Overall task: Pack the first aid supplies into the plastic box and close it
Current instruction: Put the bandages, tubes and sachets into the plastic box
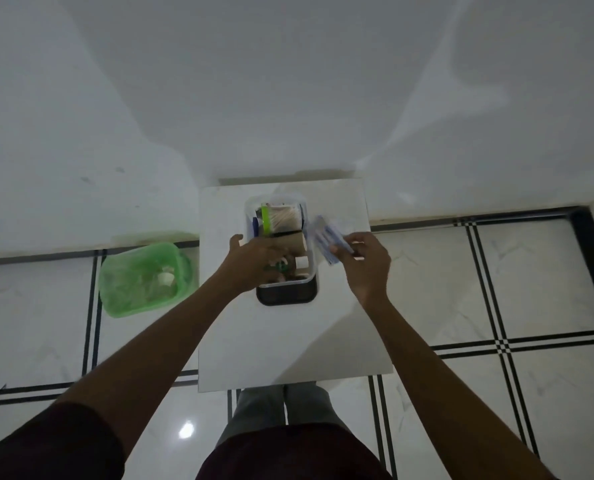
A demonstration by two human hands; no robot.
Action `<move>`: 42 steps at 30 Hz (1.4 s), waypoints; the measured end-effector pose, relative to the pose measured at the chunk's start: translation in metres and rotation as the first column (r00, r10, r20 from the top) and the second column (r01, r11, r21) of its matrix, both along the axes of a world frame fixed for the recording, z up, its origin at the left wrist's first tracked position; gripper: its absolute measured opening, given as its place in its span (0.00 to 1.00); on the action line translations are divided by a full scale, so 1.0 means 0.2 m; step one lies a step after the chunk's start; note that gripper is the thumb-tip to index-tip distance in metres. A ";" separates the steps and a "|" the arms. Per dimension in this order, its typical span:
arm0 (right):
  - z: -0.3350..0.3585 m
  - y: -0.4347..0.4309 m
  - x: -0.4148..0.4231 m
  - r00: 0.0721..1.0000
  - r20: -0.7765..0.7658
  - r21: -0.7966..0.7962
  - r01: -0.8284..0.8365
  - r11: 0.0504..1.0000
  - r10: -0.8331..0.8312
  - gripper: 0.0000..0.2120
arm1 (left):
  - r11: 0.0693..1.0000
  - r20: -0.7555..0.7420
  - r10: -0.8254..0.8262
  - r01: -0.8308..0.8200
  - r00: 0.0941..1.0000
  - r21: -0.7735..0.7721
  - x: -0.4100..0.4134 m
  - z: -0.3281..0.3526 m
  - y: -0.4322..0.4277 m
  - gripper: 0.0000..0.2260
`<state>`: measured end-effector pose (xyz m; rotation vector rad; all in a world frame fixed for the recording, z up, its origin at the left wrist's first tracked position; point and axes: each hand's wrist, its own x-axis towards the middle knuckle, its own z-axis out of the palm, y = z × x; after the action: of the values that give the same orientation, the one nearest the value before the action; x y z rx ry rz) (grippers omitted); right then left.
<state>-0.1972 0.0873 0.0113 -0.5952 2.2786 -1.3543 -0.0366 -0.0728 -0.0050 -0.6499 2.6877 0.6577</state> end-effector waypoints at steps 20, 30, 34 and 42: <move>-0.07 -0.22 0.23 0.773 -0.399 0.431 -0.317 0.845 0.494 0.10 | 0.901 -0.055 0.431 -0.433 0.901 -0.030 0.39 -0.27 0.01 0.24; -0.15 -0.32 0.38 0.538 -0.383 0.623 -0.450 0.640 0.751 0.07 | 0.862 -0.013 0.505 -0.505 0.863 0.039 0.47 -0.37 0.00 0.12; -0.09 -0.31 0.30 0.720 -0.258 0.474 -0.487 0.733 0.645 0.12 | 0.790 -0.173 0.612 -0.605 0.772 0.095 0.44 -0.30 -0.01 0.08; -0.08 -0.15 -0.10 0.935 -0.245 0.457 -0.121 0.881 0.256 0.10 | 0.868 -0.502 0.440 -0.496 0.745 0.024 0.32 0.02 -0.12 0.17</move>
<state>-0.2163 0.0568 -0.0052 -0.8853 2.5658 -0.6546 0.0275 -0.0960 -0.0014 -1.3966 3.0567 0.9043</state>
